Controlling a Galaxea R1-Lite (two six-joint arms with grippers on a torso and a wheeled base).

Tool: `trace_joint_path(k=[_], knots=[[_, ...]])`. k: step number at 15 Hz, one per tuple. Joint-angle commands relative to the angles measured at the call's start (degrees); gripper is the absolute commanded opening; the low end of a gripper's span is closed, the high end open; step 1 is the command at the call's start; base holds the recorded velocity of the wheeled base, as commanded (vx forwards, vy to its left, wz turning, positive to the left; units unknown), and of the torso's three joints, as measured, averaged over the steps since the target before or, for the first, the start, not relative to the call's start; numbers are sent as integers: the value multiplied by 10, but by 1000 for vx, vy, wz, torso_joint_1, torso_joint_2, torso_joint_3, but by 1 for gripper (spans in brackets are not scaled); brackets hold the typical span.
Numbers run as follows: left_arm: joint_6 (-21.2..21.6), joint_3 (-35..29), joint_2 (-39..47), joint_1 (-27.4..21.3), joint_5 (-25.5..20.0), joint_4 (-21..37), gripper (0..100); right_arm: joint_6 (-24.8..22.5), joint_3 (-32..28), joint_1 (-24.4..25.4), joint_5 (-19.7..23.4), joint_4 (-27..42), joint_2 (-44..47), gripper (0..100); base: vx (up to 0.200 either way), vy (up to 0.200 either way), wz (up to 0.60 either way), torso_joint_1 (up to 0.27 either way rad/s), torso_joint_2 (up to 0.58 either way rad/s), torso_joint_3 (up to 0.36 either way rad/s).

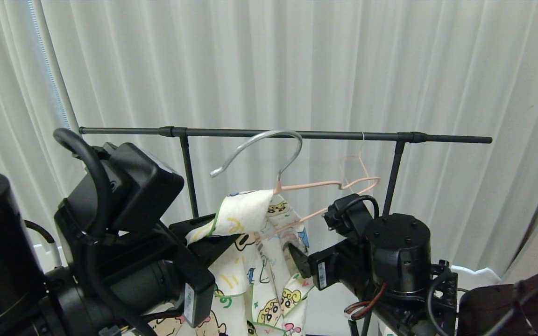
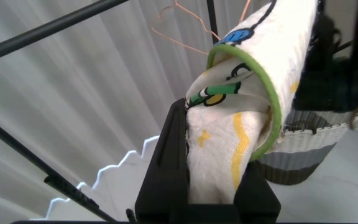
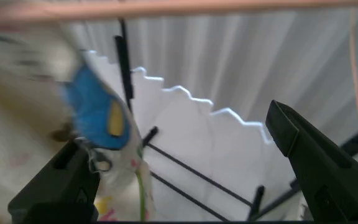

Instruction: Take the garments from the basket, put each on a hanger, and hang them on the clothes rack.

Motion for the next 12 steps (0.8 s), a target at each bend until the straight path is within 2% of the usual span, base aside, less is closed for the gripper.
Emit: trace_joint_path(k=[1,7,12], knots=[[-1,0,0,2,0,-1,0,0,-2,-13,-4,0,19,100,0,0,0,0,0,0],[-11,7,6,26,1,0,0,-18,-1,-90,-33,0,7,100,0,0,0,0,0,0],[-25,20,6,26,0,-1,0,-35,-2,-168,-34,-1,-14,100,0,0,0,0,0,0]])
